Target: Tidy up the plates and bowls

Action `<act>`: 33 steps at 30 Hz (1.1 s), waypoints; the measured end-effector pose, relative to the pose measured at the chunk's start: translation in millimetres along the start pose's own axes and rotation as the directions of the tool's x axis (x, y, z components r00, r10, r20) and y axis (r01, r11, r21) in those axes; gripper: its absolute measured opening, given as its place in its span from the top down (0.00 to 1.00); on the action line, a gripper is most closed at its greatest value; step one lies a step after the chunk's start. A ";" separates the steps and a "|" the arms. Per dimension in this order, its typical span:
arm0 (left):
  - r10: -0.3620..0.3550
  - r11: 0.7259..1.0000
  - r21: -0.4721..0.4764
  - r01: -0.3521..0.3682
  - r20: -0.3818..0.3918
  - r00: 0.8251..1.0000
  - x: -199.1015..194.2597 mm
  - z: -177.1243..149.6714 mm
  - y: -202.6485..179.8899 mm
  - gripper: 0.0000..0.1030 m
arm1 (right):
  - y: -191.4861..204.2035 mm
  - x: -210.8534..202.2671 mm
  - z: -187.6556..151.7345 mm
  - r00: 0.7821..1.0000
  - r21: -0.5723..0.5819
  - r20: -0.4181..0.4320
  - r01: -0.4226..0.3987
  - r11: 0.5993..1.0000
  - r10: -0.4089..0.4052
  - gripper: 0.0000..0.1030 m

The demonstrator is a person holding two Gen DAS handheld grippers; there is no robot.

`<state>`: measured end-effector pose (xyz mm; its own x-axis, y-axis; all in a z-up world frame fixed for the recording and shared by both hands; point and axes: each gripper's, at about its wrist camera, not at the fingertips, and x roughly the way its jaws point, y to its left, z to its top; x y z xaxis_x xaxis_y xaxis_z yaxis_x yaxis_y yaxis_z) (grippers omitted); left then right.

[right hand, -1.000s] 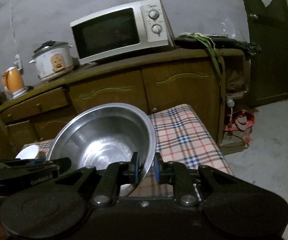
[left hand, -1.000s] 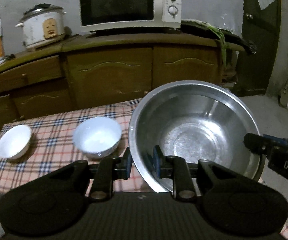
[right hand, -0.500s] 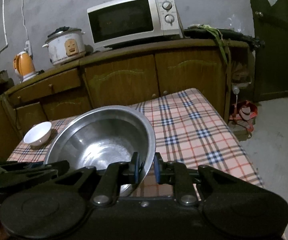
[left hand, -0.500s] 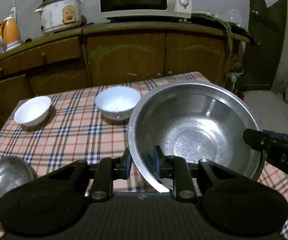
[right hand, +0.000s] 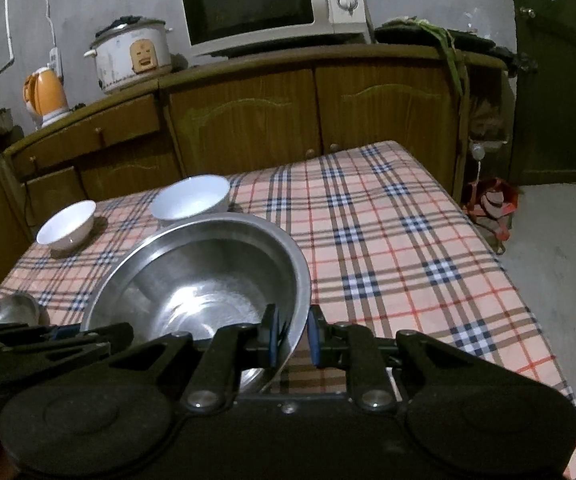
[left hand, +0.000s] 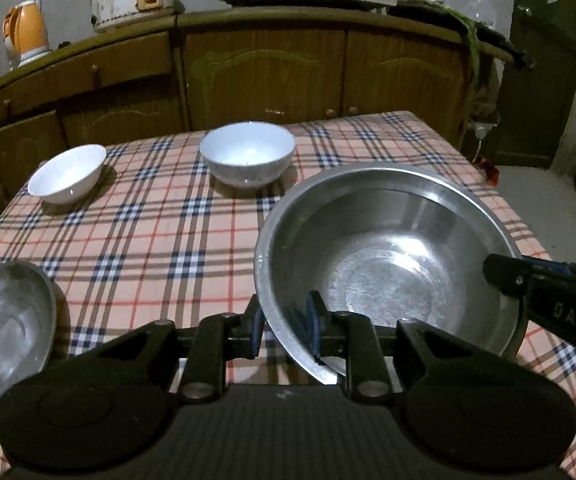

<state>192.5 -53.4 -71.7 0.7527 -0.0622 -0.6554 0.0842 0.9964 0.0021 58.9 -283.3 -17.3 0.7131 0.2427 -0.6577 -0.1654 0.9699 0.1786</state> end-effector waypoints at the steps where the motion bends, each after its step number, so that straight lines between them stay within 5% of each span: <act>1: 0.000 1.000 -0.002 0.000 -0.007 1.000 2.0 -1.4 0.2 0.77 | -0.5 2.7 -2.5 1.000 0.001 -0.007 0.000 1.000 0.000 0.80; 18: 0.014 1.000 -0.020 -0.016 -0.085 0.996 28.0 -32.9 7.0 0.77 | 0.4 35.2 -42.3 0.996 -0.004 -0.094 -0.012 1.000 0.011 0.80; 33: 0.011 0.999 -0.031 -0.013 -0.065 0.998 29.5 -35.5 10.2 0.75 | -0.6 36.0 -48.0 0.996 0.007 -0.093 -0.015 1.000 0.015 0.79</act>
<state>192.4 -43.1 -117.9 0.7092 -0.0476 -0.7034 0.0539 0.9985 -0.0132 51.9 -274.3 -76.3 0.6439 0.2580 -0.7203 -0.1713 0.9661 0.1929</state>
